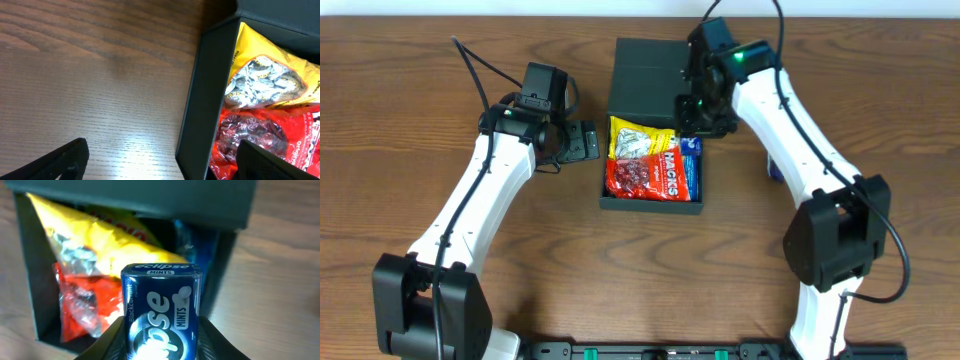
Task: Pack container
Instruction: 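Place the Eclipse tin into the box's right side and release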
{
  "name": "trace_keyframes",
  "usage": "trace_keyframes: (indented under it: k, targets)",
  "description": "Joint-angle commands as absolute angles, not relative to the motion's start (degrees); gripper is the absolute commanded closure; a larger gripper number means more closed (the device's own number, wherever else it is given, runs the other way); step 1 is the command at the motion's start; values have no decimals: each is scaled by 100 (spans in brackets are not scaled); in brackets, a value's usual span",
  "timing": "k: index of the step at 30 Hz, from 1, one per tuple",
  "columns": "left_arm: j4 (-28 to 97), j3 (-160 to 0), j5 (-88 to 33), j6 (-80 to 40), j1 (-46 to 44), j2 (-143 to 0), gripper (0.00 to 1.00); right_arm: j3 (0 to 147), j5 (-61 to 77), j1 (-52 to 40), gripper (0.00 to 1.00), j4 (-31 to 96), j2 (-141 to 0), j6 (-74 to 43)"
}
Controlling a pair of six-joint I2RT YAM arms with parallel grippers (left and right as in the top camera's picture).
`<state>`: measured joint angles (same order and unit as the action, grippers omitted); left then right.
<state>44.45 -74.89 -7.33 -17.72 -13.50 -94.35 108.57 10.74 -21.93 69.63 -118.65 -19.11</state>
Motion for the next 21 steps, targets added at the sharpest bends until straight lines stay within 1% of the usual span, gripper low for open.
trace_keyframes:
  k: [1,2,4,11,12,14,15,16,17,21]
  targets:
    - [4456,-7548,-755,-1671,-1308,-9483,5,10938,1076,-2287,76,7059,-11852,-2141]
    - [4456,-7548,-755,-1671,-1308,-9483,5,10938,1061,-2296,76,7087,-11852,-2141]
    - [4456,-7548,-755,-1671,-1308,-9483,5,10938,851,-2296,71,7212,-11852,-2143]
    - [4453,-7548,-755,-1671,-1308,-9483,5,10938,794,-2298,70,7334,-11852,-2143]
    - [4456,-7548,-755,-1671,-1308,-9483,5,10938,794,-2303,64,7334,-11852,-2143]
    - [4456,-7548,-755,-1671,-1308,-9483,5,10938,792,-2300,31,7352,-11852,-2141]
    - [4456,-7548,-755,-1671,-1308,-9483,5,10938,794,-2294,18,7354,-11852,-2141]
    - [4456,-7548,-755,-1671,-1308,-9483,5,10938,794,-2290,8,7358,-11852,-2141]
    - [4458,-7548,-757,-1671,-1308,-9483,5,10938,794,-2285,6,7358,-11852,-2141]
    - [4460,-7548,-755,-1671,-1308,-9483,5,10938,775,-2250,7,7356,-11852,-2137]
